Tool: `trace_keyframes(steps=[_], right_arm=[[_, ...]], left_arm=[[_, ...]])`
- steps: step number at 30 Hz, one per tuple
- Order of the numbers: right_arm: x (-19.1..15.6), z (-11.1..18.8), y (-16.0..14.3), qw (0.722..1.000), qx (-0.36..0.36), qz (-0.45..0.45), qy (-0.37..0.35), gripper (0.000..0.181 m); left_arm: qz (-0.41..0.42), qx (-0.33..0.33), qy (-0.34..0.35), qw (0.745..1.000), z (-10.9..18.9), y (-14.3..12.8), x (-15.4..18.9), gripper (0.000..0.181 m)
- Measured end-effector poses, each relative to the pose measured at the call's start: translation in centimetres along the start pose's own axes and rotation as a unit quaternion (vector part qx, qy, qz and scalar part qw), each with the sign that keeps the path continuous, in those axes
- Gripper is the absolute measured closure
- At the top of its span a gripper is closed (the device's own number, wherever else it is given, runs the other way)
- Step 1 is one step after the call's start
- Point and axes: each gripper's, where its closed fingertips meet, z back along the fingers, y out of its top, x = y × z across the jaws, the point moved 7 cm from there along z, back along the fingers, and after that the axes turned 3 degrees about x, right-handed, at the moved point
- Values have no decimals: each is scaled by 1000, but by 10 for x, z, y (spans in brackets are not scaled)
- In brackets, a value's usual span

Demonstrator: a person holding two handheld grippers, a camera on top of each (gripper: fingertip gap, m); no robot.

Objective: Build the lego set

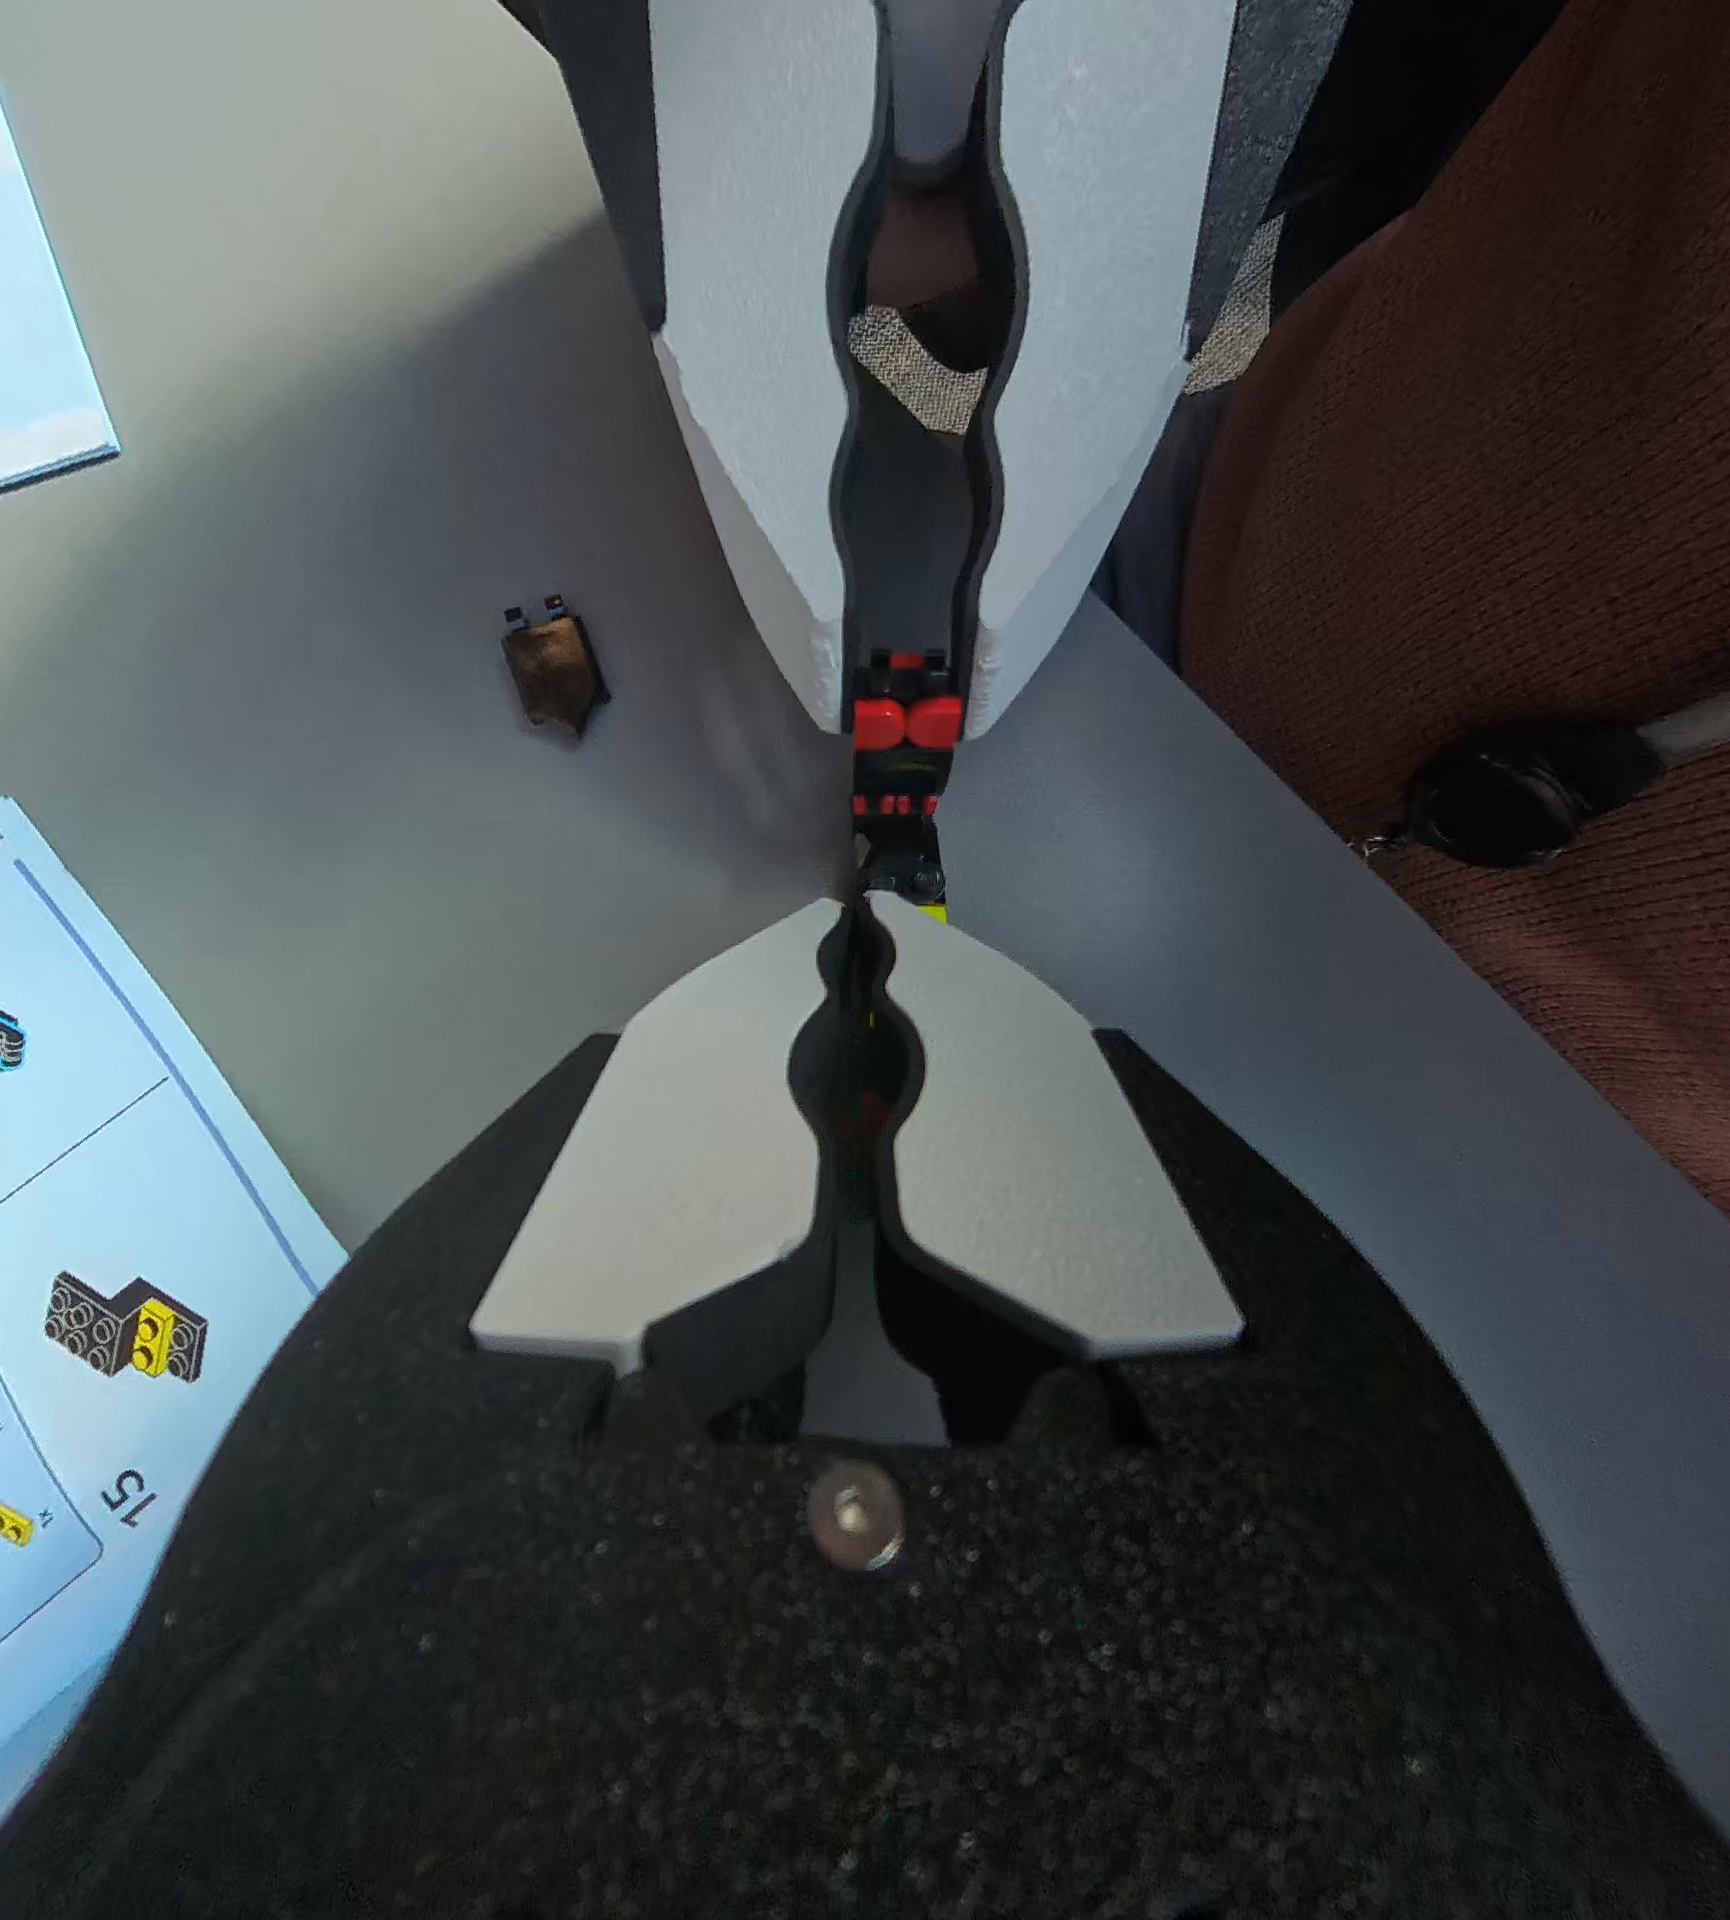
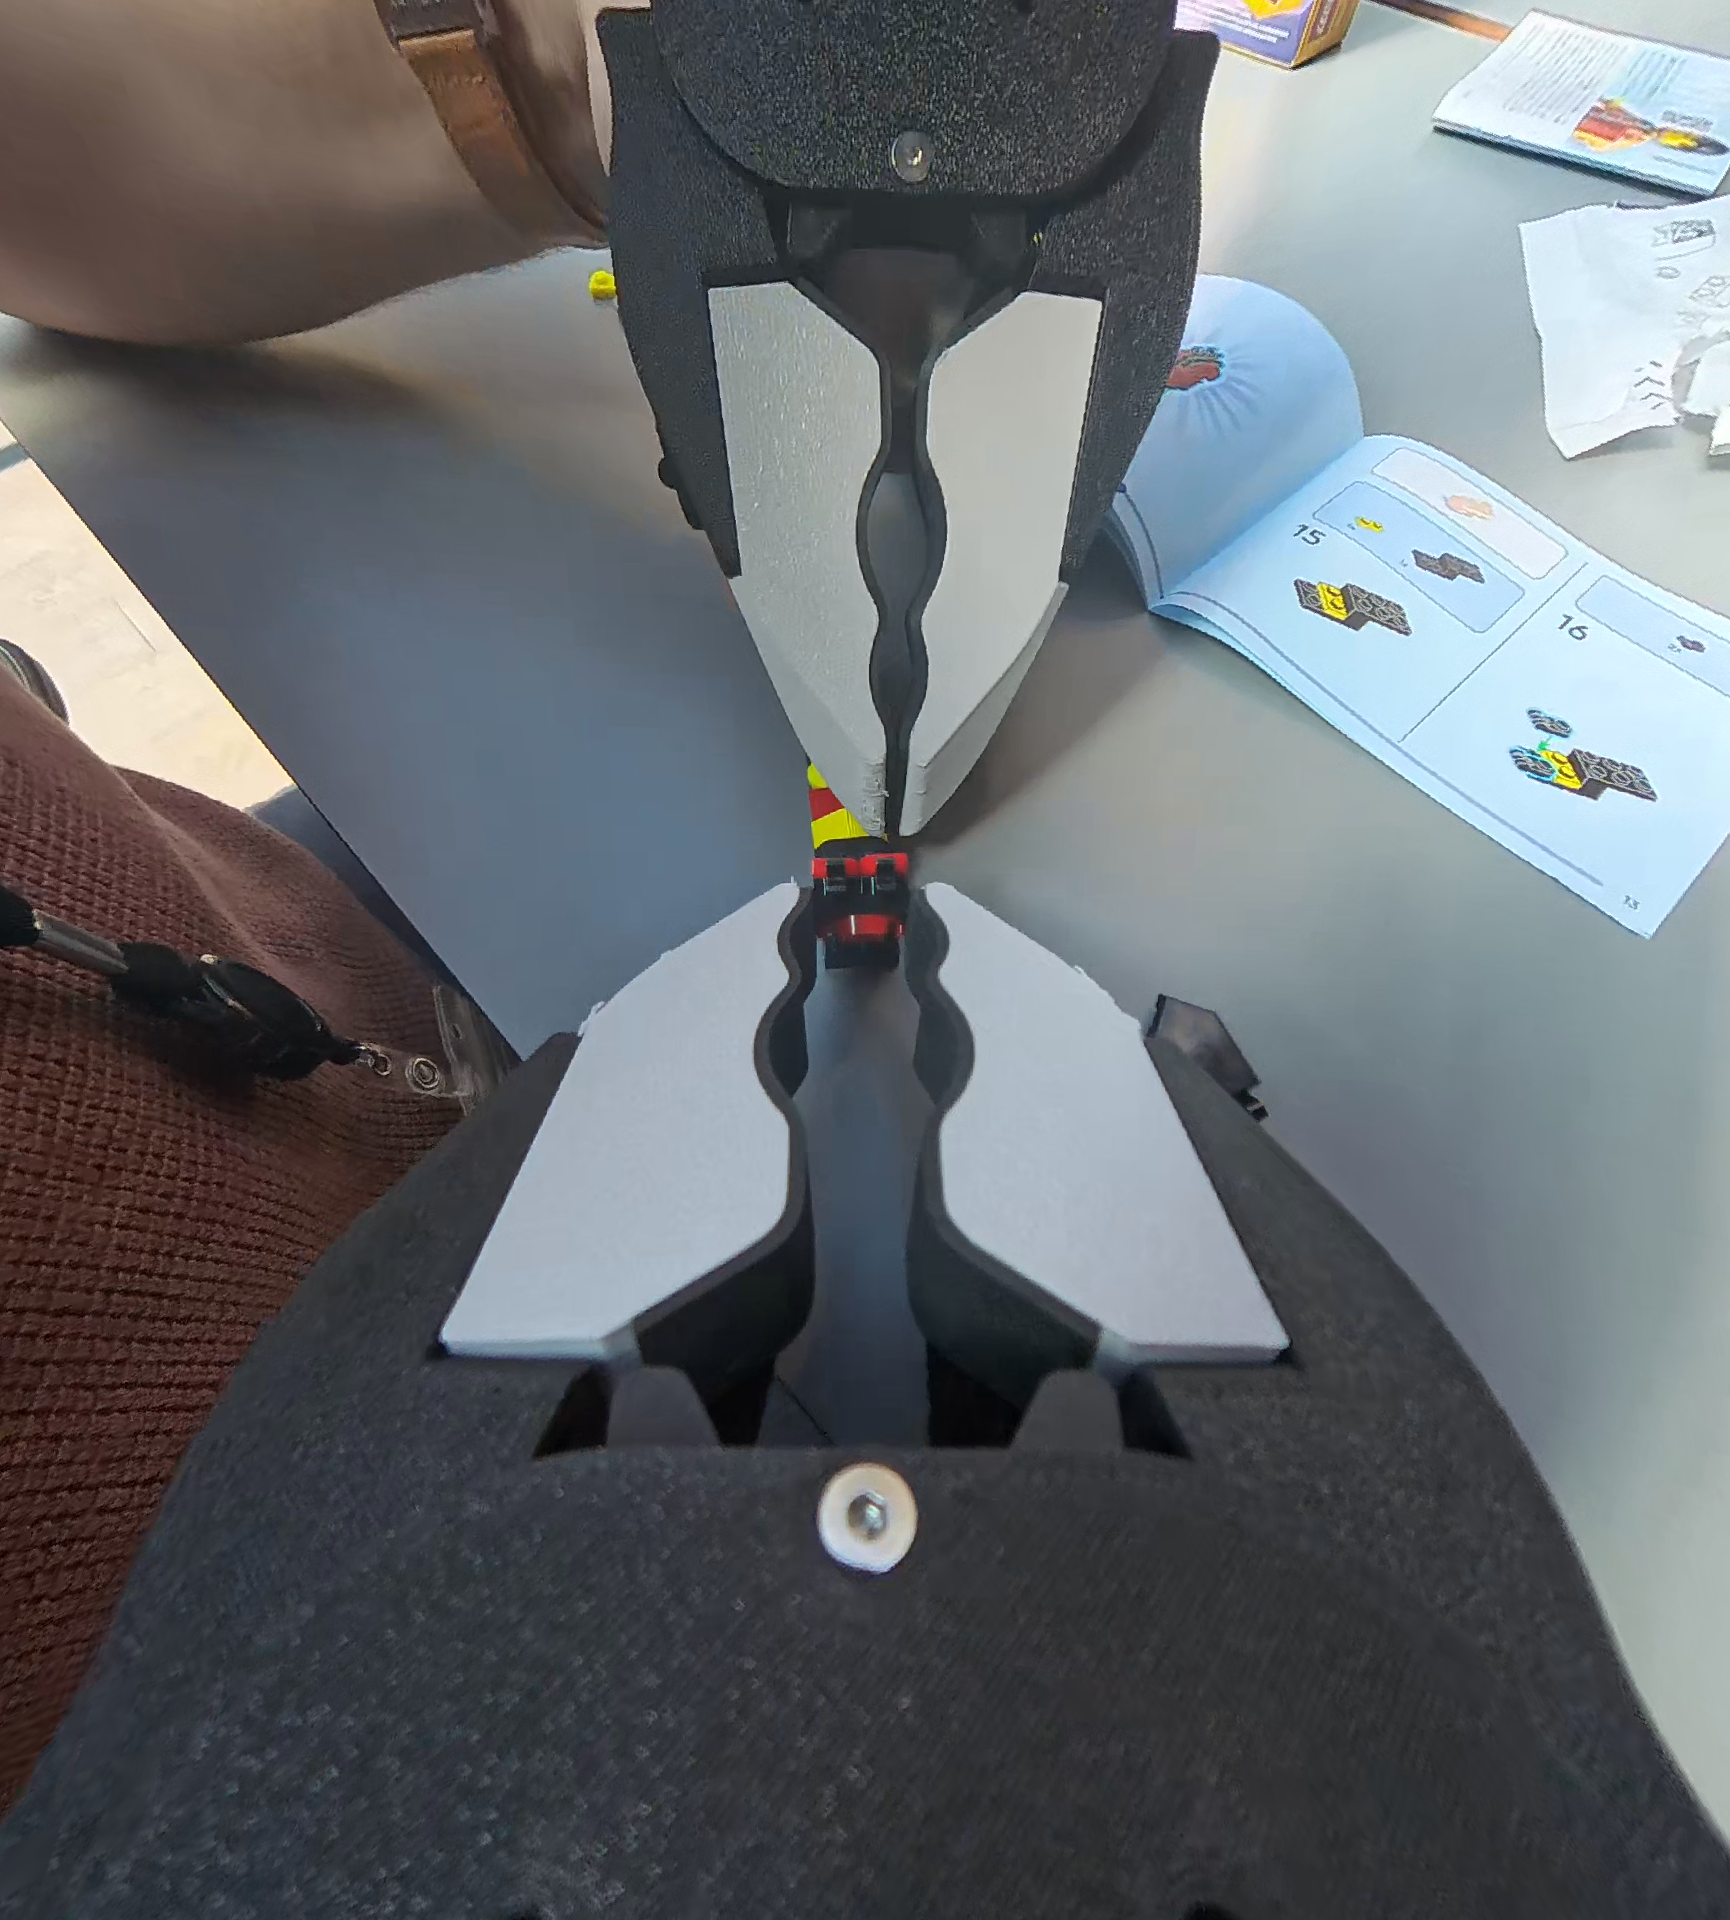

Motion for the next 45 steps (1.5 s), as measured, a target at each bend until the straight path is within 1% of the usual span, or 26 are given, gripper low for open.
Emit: trace_keyframes(steps=[3,5,9,12,16,22,28,35,38,45], right_arm=[[-1,1,2,1000,-16,5,1,165],[-1,2,3,1000,-23,9,-5,165],[3,4,5,1000,-19,11,-3,165],[3,6,6,999,-23,27,9,165],[5,5,8,997,-36,56,31,165],[8,0,10,994,-57,70,62,166],[10,-1,13,991,-70,76,81,166],[7,2,14,989,-81,76,98,166],[6,0,12,988,-86,77,100,165],[5,0,13,986,-94,89,102,166]], left_arm=[[0,-16,14,1000,-2,-2,-2,181],[-6,-21,10,1000,-3,-3,-1,181],[1,16,10,1000,5,3,-2,181],[-7,10,5,1000,7,1,-1,181],[-8,26,-14,1000,6,4,2,181],[-18,8,-27,999,-1,3,7,181],[-22,-8,-16,1000,-4,0,5,181],[-21,23,-29,999,0,7,8,181],[-26,18,-35,999,-5,8,10,181],[-33,12,-28,999,-6,10,11,181]])
